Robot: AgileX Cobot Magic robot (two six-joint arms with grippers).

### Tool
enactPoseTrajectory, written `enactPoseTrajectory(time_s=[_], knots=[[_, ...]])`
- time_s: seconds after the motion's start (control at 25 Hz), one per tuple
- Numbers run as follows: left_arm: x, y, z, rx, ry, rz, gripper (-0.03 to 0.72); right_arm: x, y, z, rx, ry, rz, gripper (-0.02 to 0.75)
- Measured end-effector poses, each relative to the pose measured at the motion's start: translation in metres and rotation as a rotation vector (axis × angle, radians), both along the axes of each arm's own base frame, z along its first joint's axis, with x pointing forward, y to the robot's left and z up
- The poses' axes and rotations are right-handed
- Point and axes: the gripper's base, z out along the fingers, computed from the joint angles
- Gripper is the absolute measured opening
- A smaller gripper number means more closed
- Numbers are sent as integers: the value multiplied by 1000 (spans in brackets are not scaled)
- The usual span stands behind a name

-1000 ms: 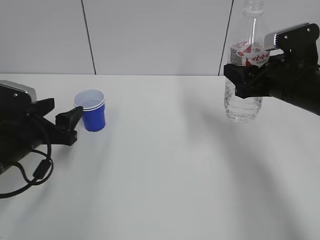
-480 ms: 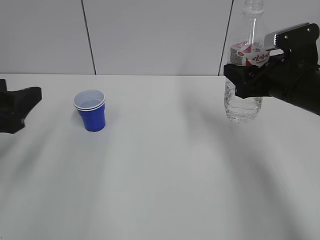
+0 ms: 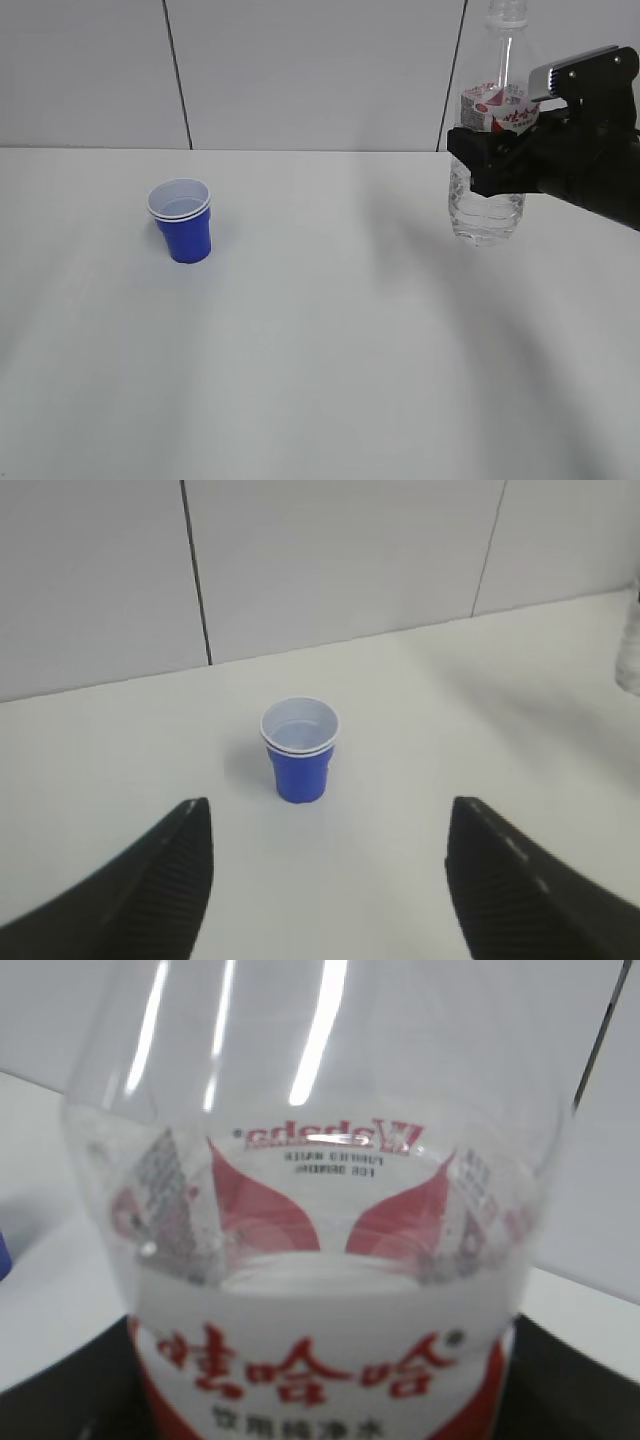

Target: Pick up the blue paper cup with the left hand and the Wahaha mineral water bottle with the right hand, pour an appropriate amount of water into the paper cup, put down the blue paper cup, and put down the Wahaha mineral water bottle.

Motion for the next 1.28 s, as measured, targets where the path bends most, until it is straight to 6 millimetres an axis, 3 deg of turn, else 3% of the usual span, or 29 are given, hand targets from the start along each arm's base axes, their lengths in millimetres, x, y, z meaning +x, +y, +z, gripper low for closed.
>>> enactPoseTrajectory(time_s=[0.2, 0.48, 0.8, 1.0, 1.28], knots=[[-29, 10, 20, 72, 76, -27, 540, 0, 0, 0, 0, 0, 0, 469], [-66, 21, 6, 140, 265, -58, 533, 0, 0, 0, 0, 0, 0, 469], [-105, 34, 2, 133, 223, -68, 531, 0, 0, 0, 1, -1, 0, 469], [-112, 37, -13, 135, 230, -70, 531, 0, 0, 0, 1, -1, 0, 469], [-113, 37, -14, 136, 230, -70, 527, 0, 0, 0, 2, 0, 0, 469]])
